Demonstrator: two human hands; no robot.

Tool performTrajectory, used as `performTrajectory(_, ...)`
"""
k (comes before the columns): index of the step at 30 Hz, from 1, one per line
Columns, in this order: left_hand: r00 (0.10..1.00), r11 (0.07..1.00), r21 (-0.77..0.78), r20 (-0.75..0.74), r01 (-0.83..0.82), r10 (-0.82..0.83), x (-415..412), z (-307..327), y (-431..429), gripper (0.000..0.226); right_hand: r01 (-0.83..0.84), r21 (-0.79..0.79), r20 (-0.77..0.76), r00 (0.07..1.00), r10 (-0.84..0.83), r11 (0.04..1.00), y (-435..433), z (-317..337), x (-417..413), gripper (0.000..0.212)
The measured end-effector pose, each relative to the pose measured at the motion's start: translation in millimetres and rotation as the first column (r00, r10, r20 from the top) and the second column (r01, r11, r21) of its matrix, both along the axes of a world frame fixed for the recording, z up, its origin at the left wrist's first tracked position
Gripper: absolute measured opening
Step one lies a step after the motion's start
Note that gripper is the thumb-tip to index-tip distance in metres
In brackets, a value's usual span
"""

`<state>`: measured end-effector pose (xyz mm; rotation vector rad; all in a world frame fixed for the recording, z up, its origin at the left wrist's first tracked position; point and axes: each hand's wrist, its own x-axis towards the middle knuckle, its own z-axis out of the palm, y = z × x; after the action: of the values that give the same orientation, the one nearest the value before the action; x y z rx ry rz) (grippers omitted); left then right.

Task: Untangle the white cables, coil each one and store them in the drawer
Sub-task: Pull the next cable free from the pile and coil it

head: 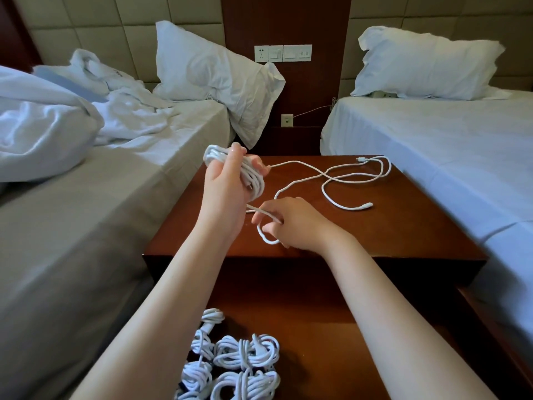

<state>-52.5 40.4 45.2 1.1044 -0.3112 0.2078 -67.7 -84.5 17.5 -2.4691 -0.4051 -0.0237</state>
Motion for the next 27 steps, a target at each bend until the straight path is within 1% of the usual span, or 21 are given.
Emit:
performTrajectory(2,0.985,0.978,0.121,0.061,-0.168,0.161,3,-2,2,0.031,0.053,-0.070,0.058,0.997,-0.049,0.996,-2,7,-1,0.023)
performTrajectory(4,0.943,0.927,0.192,0.154,-0.323,0.297,3,-3,3,0.032,0.111,-0.086,0.123,0.987,-0.100,0.990,-4,9,-1,0.025)
performTrajectory(6,0.875,0.842,0.269,0.272,-0.468,0.400,4,-3,2,0.042,0.138,-0.079,0.165,0.979,-0.123,0.987,-5,11,-1,0.026)
performTrajectory(7,0.841,0.793,0.306,0.325,-0.527,0.433,5,-5,4,0.043,0.152,-0.078,0.197,0.971,-0.135,0.985,-6,10,-1,0.025)
performTrajectory(9,0.767,0.675,0.379,0.426,-0.633,0.480,9,-10,10,0.038,0.193,-0.055,0.285,0.943,-0.170,0.980,-12,9,0,0.025)
performTrajectory(11,0.724,0.580,0.435,0.464,-0.689,0.511,13,-14,16,0.036,0.202,0.005,0.349,0.918,-0.191,0.979,-18,9,1,0.024)
performTrajectory(13,0.714,0.528,0.480,0.479,-0.701,0.512,16,-19,18,0.033,0.135,0.093,0.336,0.928,-0.159,0.986,-21,8,2,0.022)
performTrajectory(15,0.690,0.459,0.516,0.526,-0.723,0.496,17,-23,17,0.029,0.080,0.179,0.315,0.940,-0.134,0.981,-19,7,1,0.016)
performTrajectory(18,0.647,0.347,0.549,0.597,-0.760,0.473,19,-29,19,0.033,0.048,0.369,0.239,0.960,-0.145,0.928,-19,11,0,0.009)
performTrajectory(20,0.646,0.260,0.607,0.594,-0.751,0.479,17,-28,22,0.032,0.041,0.380,0.215,0.968,-0.131,0.924,-18,12,0,0.009)
performTrajectory(22,0.670,0.162,0.684,0.590,-0.712,0.450,13,-27,20,0.033,0.022,0.361,0.268,0.955,-0.126,0.932,-16,10,2,0.010)
performTrajectory(23,0.688,0.130,0.714,0.585,-0.688,0.429,10,-26,19,0.032,0.012,0.365,0.302,0.944,-0.131,0.931,-15,9,2,0.009)
performTrajectory(24,0.713,0.124,0.739,0.570,-0.662,0.408,10,-27,18,0.031,0.008,0.369,0.335,0.932,-0.141,0.929,-14,9,2,0.008)
performTrajectory(25,0.745,0.144,0.765,0.539,-0.628,0.393,10,-28,17,0.030,0.008,0.370,0.368,0.917,-0.155,0.929,-15,10,3,0.007)
performTrajectory(26,0.789,0.186,0.796,0.483,-0.577,0.381,12,-29,17,0.032,0.009,0.370,0.402,0.900,-0.169,0.929,-16,10,2,0.007)
performTrajectory(27,0.842,0.254,0.825,0.405,-0.505,0.356,14,-29,16,0.038,0.008,0.377,0.433,0.883,-0.184,0.926,-17,10,3,0.007)
